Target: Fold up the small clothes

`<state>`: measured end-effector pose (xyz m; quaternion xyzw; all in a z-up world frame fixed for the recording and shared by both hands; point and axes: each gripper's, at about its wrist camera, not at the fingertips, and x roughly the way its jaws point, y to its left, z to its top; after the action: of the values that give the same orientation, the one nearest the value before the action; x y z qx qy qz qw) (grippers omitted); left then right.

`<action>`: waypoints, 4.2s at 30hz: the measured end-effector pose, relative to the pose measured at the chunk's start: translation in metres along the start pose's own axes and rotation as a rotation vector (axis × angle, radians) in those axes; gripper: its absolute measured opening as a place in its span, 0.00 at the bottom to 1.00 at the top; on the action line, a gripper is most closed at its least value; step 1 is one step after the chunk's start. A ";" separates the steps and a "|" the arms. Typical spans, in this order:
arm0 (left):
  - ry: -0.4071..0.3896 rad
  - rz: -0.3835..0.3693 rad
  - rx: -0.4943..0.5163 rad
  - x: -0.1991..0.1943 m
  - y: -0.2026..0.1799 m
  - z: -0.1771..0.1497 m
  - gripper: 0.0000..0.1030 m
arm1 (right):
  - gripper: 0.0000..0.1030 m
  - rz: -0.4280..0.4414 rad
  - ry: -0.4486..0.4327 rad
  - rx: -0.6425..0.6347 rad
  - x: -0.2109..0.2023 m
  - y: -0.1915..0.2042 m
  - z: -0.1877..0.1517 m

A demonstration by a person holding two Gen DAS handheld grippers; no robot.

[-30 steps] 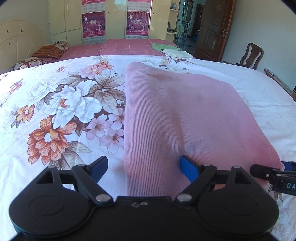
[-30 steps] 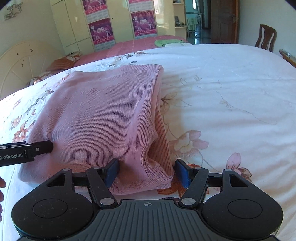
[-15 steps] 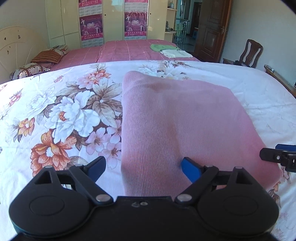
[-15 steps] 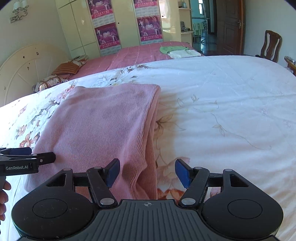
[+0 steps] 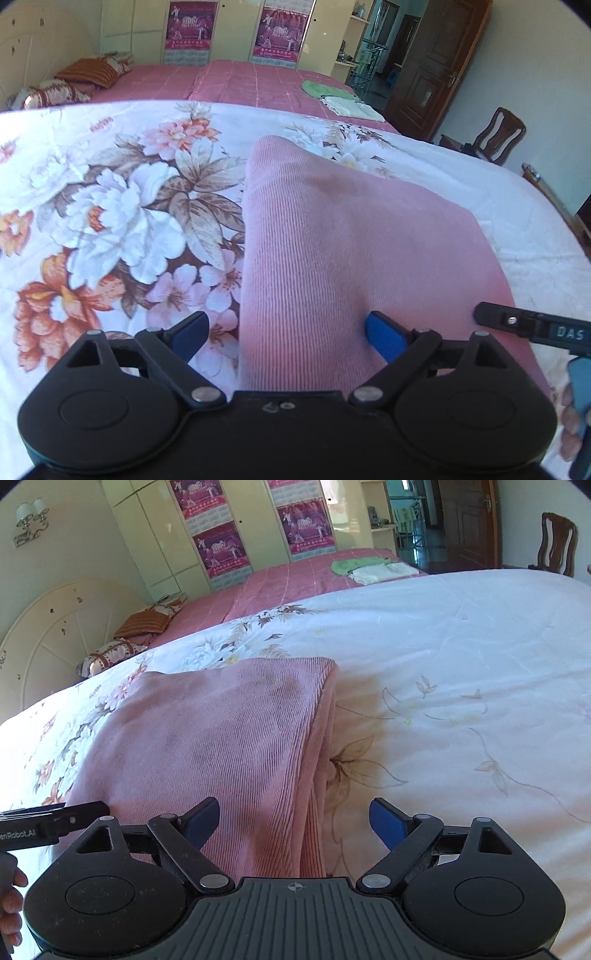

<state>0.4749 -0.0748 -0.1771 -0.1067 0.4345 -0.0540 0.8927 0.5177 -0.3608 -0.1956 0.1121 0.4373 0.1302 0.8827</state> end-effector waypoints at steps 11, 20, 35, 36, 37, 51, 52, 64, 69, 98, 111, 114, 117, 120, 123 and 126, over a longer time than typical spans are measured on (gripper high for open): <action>0.020 -0.134 -0.047 0.004 0.000 0.008 0.38 | 0.32 0.139 0.043 0.045 0.013 -0.001 0.007; -0.024 -0.037 0.085 -0.005 -0.026 0.007 0.30 | 0.22 0.146 0.001 0.074 -0.002 0.011 0.006; -0.143 -0.069 0.152 -0.093 0.003 0.010 0.27 | 0.19 0.290 -0.087 0.051 -0.061 0.110 0.003; -0.148 -0.064 0.148 -0.100 0.014 0.010 0.27 | 0.19 0.299 -0.087 0.044 -0.062 0.122 0.001; -0.151 -0.058 0.143 -0.107 0.025 0.009 0.27 | 0.19 0.307 -0.088 0.034 -0.063 0.138 -0.001; -0.161 0.027 0.117 -0.179 0.243 0.013 0.27 | 0.19 0.352 -0.049 0.021 0.010 0.366 -0.046; -0.158 0.038 0.112 -0.179 0.256 0.014 0.27 | 0.19 0.356 -0.041 0.021 0.019 0.378 -0.047; -0.144 0.164 0.019 -0.141 0.355 -0.009 0.75 | 0.20 0.206 0.053 -0.004 0.101 0.391 -0.065; -0.209 0.179 -0.012 -0.172 0.363 -0.010 0.61 | 0.24 0.136 -0.022 -0.039 0.076 0.394 -0.053; -0.125 0.173 0.144 -0.184 0.330 -0.060 0.63 | 0.23 0.079 0.012 -0.258 0.017 0.434 -0.132; -0.063 0.184 0.124 -0.188 0.327 -0.053 0.83 | 0.25 0.030 0.040 -0.104 0.005 0.427 -0.151; -0.049 0.195 0.121 -0.193 0.323 -0.051 0.88 | 0.53 0.036 0.022 -0.080 -0.006 0.429 -0.151; -0.055 0.202 0.111 -0.203 0.318 -0.049 0.99 | 0.61 0.032 -0.011 -0.091 -0.019 0.435 -0.151; -0.060 0.231 0.103 -0.214 0.312 -0.048 1.00 | 0.61 0.038 -0.023 -0.086 -0.029 0.437 -0.149; -0.048 0.320 0.100 -0.222 0.303 -0.046 1.00 | 0.62 0.044 -0.031 -0.081 -0.040 0.436 -0.149; -0.067 0.383 0.130 -0.232 0.293 -0.047 1.00 | 0.63 0.049 -0.037 -0.084 -0.052 0.434 -0.149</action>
<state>0.2955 0.2469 -0.0978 0.0339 0.4125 0.0927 0.9056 0.3108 0.0430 -0.1097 0.0880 0.4121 0.1680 0.8912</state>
